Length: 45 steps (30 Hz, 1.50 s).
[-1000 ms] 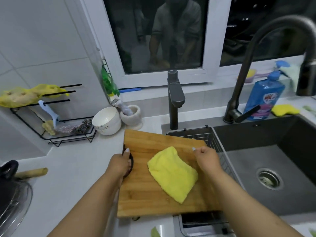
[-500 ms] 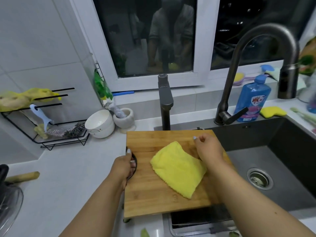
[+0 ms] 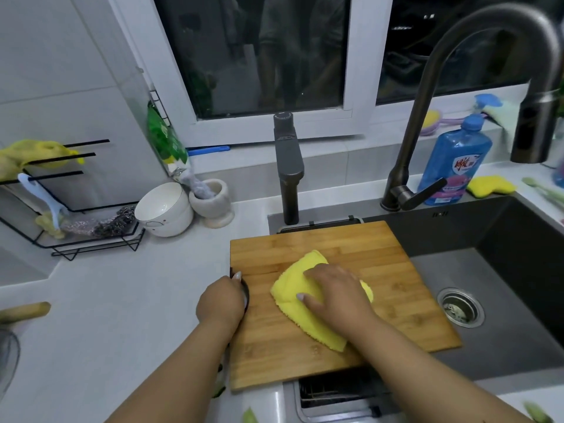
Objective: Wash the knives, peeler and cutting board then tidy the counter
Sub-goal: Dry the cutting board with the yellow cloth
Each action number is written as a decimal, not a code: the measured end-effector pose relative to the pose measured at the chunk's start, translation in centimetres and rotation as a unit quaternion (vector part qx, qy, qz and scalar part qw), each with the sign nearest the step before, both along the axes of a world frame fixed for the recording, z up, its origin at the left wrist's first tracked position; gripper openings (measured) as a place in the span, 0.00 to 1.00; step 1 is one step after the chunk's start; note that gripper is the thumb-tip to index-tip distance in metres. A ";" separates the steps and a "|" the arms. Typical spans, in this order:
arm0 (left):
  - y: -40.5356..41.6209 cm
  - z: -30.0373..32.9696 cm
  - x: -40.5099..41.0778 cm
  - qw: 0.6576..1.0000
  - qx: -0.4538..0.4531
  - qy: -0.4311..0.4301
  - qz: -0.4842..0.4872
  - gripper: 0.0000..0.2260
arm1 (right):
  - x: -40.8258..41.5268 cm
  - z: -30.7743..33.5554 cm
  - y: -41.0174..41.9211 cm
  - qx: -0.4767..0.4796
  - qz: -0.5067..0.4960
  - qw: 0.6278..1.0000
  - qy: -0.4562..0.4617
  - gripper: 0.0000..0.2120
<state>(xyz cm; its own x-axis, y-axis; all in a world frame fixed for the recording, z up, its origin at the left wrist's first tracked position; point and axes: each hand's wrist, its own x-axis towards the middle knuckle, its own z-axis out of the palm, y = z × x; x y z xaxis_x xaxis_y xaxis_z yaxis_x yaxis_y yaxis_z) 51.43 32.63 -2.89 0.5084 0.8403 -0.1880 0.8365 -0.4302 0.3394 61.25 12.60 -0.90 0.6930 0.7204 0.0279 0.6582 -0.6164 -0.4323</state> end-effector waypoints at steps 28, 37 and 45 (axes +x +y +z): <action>-0.3 -2.9 -0.5 0.969 0.180 0.077 -0.152 0.23 | 11.1 -2.4 -0.6 -0.235 -0.062 0.968 -0.068 0.29; -0.9 -2.2 -0.9 0.981 0.142 0.006 -0.133 0.27 | 9.7 -3.2 0.7 -0.177 -0.132 0.975 -0.020 0.26; -0.9 -2.7 -1.3 0.968 0.196 0.023 -0.155 0.32 | 2.9 -2.8 12.0 -0.161 0.154 0.974 -0.045 0.25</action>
<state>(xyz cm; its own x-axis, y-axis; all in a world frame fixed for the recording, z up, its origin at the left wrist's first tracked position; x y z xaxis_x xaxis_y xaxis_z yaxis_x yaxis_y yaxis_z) 50.12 31.74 -5.60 0.7458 0.6606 0.0860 0.6574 -0.7507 0.0654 64.15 24.57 -3.68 0.4473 0.8756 -0.1826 0.8599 -0.4771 -0.1816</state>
